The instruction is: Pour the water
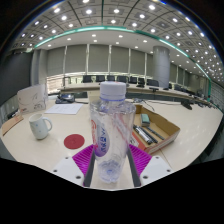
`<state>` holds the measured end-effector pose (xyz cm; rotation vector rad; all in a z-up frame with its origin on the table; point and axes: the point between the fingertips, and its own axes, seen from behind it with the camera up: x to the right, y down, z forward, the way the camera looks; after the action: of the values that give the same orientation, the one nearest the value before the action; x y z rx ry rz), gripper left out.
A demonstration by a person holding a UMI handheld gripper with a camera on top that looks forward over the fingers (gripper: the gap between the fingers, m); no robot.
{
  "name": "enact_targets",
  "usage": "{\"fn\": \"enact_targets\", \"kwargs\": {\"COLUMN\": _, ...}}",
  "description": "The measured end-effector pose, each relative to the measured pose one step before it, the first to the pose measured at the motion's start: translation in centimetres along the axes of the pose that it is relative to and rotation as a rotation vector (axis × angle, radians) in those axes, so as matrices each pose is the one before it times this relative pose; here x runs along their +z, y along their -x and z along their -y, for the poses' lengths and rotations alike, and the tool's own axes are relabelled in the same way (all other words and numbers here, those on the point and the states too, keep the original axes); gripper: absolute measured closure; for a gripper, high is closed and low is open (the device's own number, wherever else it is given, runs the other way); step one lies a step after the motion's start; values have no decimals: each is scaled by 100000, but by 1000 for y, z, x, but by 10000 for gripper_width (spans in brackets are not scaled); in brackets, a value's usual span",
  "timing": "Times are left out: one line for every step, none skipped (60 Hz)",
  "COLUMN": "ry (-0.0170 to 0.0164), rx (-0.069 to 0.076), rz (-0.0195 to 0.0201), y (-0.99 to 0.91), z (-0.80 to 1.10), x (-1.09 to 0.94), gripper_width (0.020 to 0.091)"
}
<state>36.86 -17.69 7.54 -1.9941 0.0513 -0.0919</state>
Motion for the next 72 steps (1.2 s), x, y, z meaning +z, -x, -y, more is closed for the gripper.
{"fn": "enact_targets", "kwargs": {"ry": -778, "rx": -79, "rz": 533, "y": 223, "z": 104, "x": 86, "gripper_width": 579}}
{"fn": "enact_targets", "kwargs": {"ry": -734, "rx": -126, "rz": -636, "y": -103, "z": 71, "x": 46, "gripper_width": 590}}
{"fn": "enact_targets", "kwargs": {"ry": -650, "rx": -66, "rz": -609, "y": -111, "z": 111, "x": 59, "gripper_width": 591}}
{"fn": "enact_targets", "kwargs": {"ry": -47, "rx": -148, "rz": -365, "y": -114, "z": 89, "x": 291, "gripper_width": 596}}
{"fn": "enact_targets", "kwargs": {"ry": -144, "rx": -278, "rz": -196, "y": 135, "z": 18, "x": -74, "gripper_width": 605}}
{"fn": "enact_targets", "kwargs": {"ry": -277, "rx": -236, "rz": 74, "y": 83, "z": 38, "x": 9, "gripper_width": 614}}
{"fn": "enact_targets", "kwargs": {"ry": -167, "rx": -351, "rz": -41, "y": 16, "z": 10, "x": -10, "gripper_width": 624}}
{"fn": "enact_targets", "kwargs": {"ry": -18, "rx": -366, "rz": -238, "y": -5, "z": -25, "x": -30, "gripper_width": 634}}
{"fn": "enact_targets", "kwargs": {"ry": -84, "rx": -265, "rz": -325, "y": -30, "z": 19, "x": 5, "gripper_width": 645}}
{"fn": "enact_targets", "kwargs": {"ry": -118, "rx": -201, "rz": -371, "y": -50, "z": 13, "x": -30, "gripper_width": 659}}
{"fn": "enact_targets", "kwargs": {"ry": -161, "rx": -224, "rz": -321, "y": 3, "z": 59, "x": -35, "gripper_width": 684}}
{"fn": "enact_targets", "kwargs": {"ry": -237, "rx": -129, "rz": -262, "y": 18, "z": 151, "x": -67, "gripper_width": 691}}
{"fn": "enact_targets", "kwargs": {"ry": -91, "rx": -276, "rz": -59, "y": 63, "z": 70, "x": -49, "gripper_width": 710}}
{"fn": "enact_targets", "kwargs": {"ry": 96, "rx": -271, "rz": 144, "y": 111, "z": 82, "x": -51, "gripper_width": 710}}
{"fn": "enact_targets", "kwargs": {"ry": 206, "rx": -505, "rz": 211, "y": 120, "z": 67, "x": -25, "gripper_width": 732}}
{"fn": "enact_targets", "kwargs": {"ry": 305, "rx": -580, "rz": 172, "y": 119, "z": 63, "x": -36, "gripper_width": 741}}
{"fn": "enact_targets", "kwargs": {"ry": 455, "rx": -725, "rz": -237, "y": 228, "z": 122, "x": -89, "gripper_width": 741}}
{"fn": "enact_targets", "kwargs": {"ry": 394, "rx": -1001, "rz": -270, "y": 115, "z": 75, "x": -33, "gripper_width": 741}}
{"fn": "enact_targets", "kwargs": {"ry": 309, "rx": -1176, "rz": -99, "y": 108, "z": 149, "x": -36, "gripper_width": 742}}
{"fn": "enact_targets", "kwargs": {"ry": 166, "rx": -1312, "rz": -327, "y": 83, "z": 235, "x": -36, "gripper_width": 744}}
{"fn": "enact_targets", "kwargs": {"ry": -31, "rx": -1328, "rz": -381, "y": 64, "z": 299, "x": -49, "gripper_width": 781}}
{"fn": "enact_targets", "kwargs": {"ry": -271, "rx": -1002, "rz": -873, "y": -34, "z": 363, "x": -61, "gripper_width": 782}}
{"fn": "enact_targets", "kwargs": {"ry": -137, "rx": -1422, "rz": -1167, "y": -79, "z": 357, "x": -70, "gripper_width": 781}}
{"fn": "enact_targets", "kwargs": {"ry": -105, "rx": -1448, "rz": -843, "y": -200, "z": 293, "x": 58, "gripper_width": 782}}
{"fn": "enact_targets", "kwargs": {"ry": -9, "rx": -1757, "rz": -1064, "y": 6, "z": 431, "x": -33, "gripper_width": 781}}
{"fn": "enact_targets", "kwargs": {"ry": -140, "rx": -1626, "rz": -761, "y": 8, "z": 447, "x": -61, "gripper_width": 782}}
{"fn": "enact_targets", "kwargs": {"ry": -318, "rx": -1506, "rz": -684, "y": 56, "z": 527, "x": -8, "gripper_width": 781}}
{"fn": "enact_targets", "kwargs": {"ry": -386, "rx": -1348, "rz": -686, "y": 28, "z": 563, "x": -30, "gripper_width": 781}}
{"fn": "enact_targets", "kwargs": {"ry": -314, "rx": -1350, "rz": -835, "y": -21, "z": 561, "x": -36, "gripper_width": 782}}
{"fn": "enact_targets", "kwargs": {"ry": -69, "rx": -1594, "rz": -1160, "y": -81, "z": 556, "x": -12, "gripper_width": 781}}
{"fn": "enact_targets", "kwargs": {"ry": 116, "rx": -1856, "rz": -1313, "y": -103, "z": 544, "x": -4, "gripper_width": 781}}
{"fn": "enact_targets", "kwargs": {"ry": 44, "rx": -2098, "rz": -1196, "y": -203, "z": 503, "x": 16, "gripper_width": 781}}
{"fn": "enact_targets", "kwargs": {"ry": -19, "rx": -2238, "rz": -1269, "y": -138, "z": 559, "x": -13, "gripper_width": 782}}
{"fn": "enact_targets", "kwargs": {"ry": -388, "rx": -2221, "rz": -1307, "y": 85, "z": 685, "x": 111, "gripper_width": 782}}
{"fn": "enact_targets", "kwargs": {"ry": -438, "rx": -2261, "rz": -1325, "y": -125, "z": 712, "x": -24, "gripper_width": 781}}
{"fn": "enact_targets", "kwargs": {"ry": -484, "rx": -2512, "rz": -1315, "y": -95, "z": 736, "x": -6, "gripper_width": 781}}
{"fn": "enact_targets", "kwargs": {"ry": -484, "rx": -2878, "rz": -1292, "y": -31, "z": 746, "x": 94, "gripper_width": 781}}
{"fn": "enact_targets", "kwargs": {"ry": -351, "rx": -3213, "rz": -1257, "y": 11, "z": 760, "x": 120, "gripper_width": 781}}
{"fn": "enact_targets", "kwargs": {"ry": -219, "rx": -3533, "rz": -1348, "y": -41, "z": 711, "x": 122, "gripper_width": 780}}
{"fn": "enact_targets", "kwargs": {"ry": -301, "rx": -3660, "rz": -1418, "y": -63, "z": 751, "x": 156, "gripper_width": 781}}
{"fn": "enact_targets", "kwargs": {"ry": -423, "rx": -3528, "rz": -1485, "y": -72, "z": 752, "x": 145, "gripper_width": 781}}
{"fn": "enact_targets", "kwargs": {"ry": -611, "rx": -3399, "rz": -1234, "y": -299, "z": 627, "x": 94, "gripper_width": 781}}
{"fn": "enact_targets", "kwargs": {"ry": -655, "rx": -3429, "rz": -1286, "y": 37, "z": 837, "x": 124, "gripper_width": 783}}
{"fn": "enact_targets", "kwargs": {"ry": -647, "rx": -3469, "rz": -1137, "y": 80, "z": 856, "x": 122, "gripper_width": 782}}
{"fn": "enact_targets", "kwargs": {"ry": -629, "rx": -3505, "rz": -982, "y": 25, "z": 700, "x": 43, "gripper_width": 782}}
{"fn": "enact_targets", "kwargs": {"ry": -455, "rx": -3620, "rz": -1093, "y": 113, "z": 757, "x": 191, "gripper_width": 783}}
{"fn": "enact_targets", "kwargs": {"ry": -371, "rx": -3626, "rz": -1178, "y": 106, "z": 744, "x": 156, "gripper_width": 782}}
{"fn": "enact_targets", "kwargs": {"ry": -387, "rx": -3533, "rz": -1145, "y": 91, "z": 730, "x": 211, "gripper_width": 782}}
{"fn": "enact_targets", "kwargs": {"ry": -468, "rx": -3445, "rz": -979, "y": 149, "z": 787, "x": 166, "gripper_width": 782}}
{"fn": "enact_targets", "kwargs": {"ry": -562, "rx": -3426, "rz": -768, "y": 148, "z": 782, "x": 129, "gripper_width": 781}}
{"fn": "enact_targets", "kwargs": {"ry": -706, "rx": -3374, "rz": -685, "y": 215, "z": 816, "x": 146, "gripper_width": 781}}
{"fn": "enact_targets", "kwargs": {"ry": -832, "rx": -3443, "rz": -756, "y": 161, "z": 785, "x": 155, "gripper_width": 782}}
{"fn": "enact_targets", "kwargs": {"ry": -1034, "rx": -3617, "rz": -846, "y": 31, "z": 618, "x": 250, "gripper_width": 783}}
{"fn": "enact_targets", "kwargs": {"ry": -689, "rx": -4092, "rz": -1021, "y": 88, "z": 763, "x": 134, "gripper_width": 783}}
{"fn": "enact_targets", "kwargs": {"ry": -707, "rx": -4429, "rz": -929, "y": -56, "z": 631, "x": -87, "gripper_width": 782}}
{"fn": "enact_targets", "kwargs": {"ry": -784, "rx": -4414, "rz": -1032, "y": 51, "z": 643, "x": 75, "gripper_width": 778}}
{"fn": "enact_targets", "kwargs": {"ry": -757, "rx": -4451, "rz": -1042, "y": 53, "z": 680, "x": 46, "gripper_width": 779}}
{"fn": "enact_targets", "kwargs": {"ry": -973, "rx": -4374, "rz": -851, "y": 122, "z": 670, "x": 41, "gripper_width": 780}}
{"fn": "enact_targets", "kwargs": {"ry": -1087, "rx": -4243, "rz": -654, "y": 165, "z": 685, "x": 52, "gripper_width": 779}}
{"fn": "enact_targets", "kwargs": {"ry": -1102, "rx": -4080, "rz": -621, "y": 165, "z": 668, "x": 62, "gripper_width": 779}}
{"fn": "enact_targets", "kwargs": {"ry": -991, "rx": -4048, "rz": -532, "y": 185, "z": 616, "x": 89, "gripper_width": 779}}
{"fn": "enact_targets", "kwargs": {"ry": -962, "rx": -3884, "rz": -596, "y": 621, "z": 804, "x": 704, "gripper_width": 780}}
{"fn": "enact_targets", "kwargs": {"ry": -960, "rx": -3721, "rz": -255, "y": 22, "z": 442, "x": -218, "gripper_width": 780}}
{"fn": "enact_targets", "kwargs": {"ry": -982, "rx": -3762, "rz": -342, "y": 161, "z": 537, "x": 52, "gripper_width": 779}}
{"fn": "enact_targets", "kwargs": {"ry": -979, "rx": -3857, "rz": -326, "y": 133, "z": 503, "x": -47, "gripper_width": 779}}
{"fn": "enact_targets", "kwargs": {"ry": -876, "rx": -3921, "rz": -530, "y": 113, "z": 454, "x": 28, "gripper_width": 779}}
{"fn": "enact_targets", "kwargs": {"ry": -625, "rx": -4035, "rz": -744, "y": 61, "z": 394, "x": 32, "gripper_width": 780}}
{"fn": "enact_targets", "kwargs": {"ry": -519, "rx": -3981, "rz": -873, "y": 64, "z": 321, "x": 49, "gripper_width": 781}}
{"fn": "enact_targets", "kwargs": {"ry": -514, "rx": -3942, "rz": -811, "y": 59, "z": 340, "x": 60, "gripper_width": 780}}
{"fn": "enact_targets", "kwargs": {"ry": -716, "rx": -3607, "rz": -741, "y": 511, "z": 514, "x": 634, "gripper_width": 778}}
{"fn": "enact_targets", "kwargs": {"ry": -667, "rx": -3616, "rz": -658, "y": 12, "z": 370, "x": 87, "gripper_width": 777}}
{"fn": "enact_targets", "kwargs": {"ry": -430, "rx": -3382, "rz": -363, "y": 47, "z": 538, "x": -22, "gripper_width": 778}}
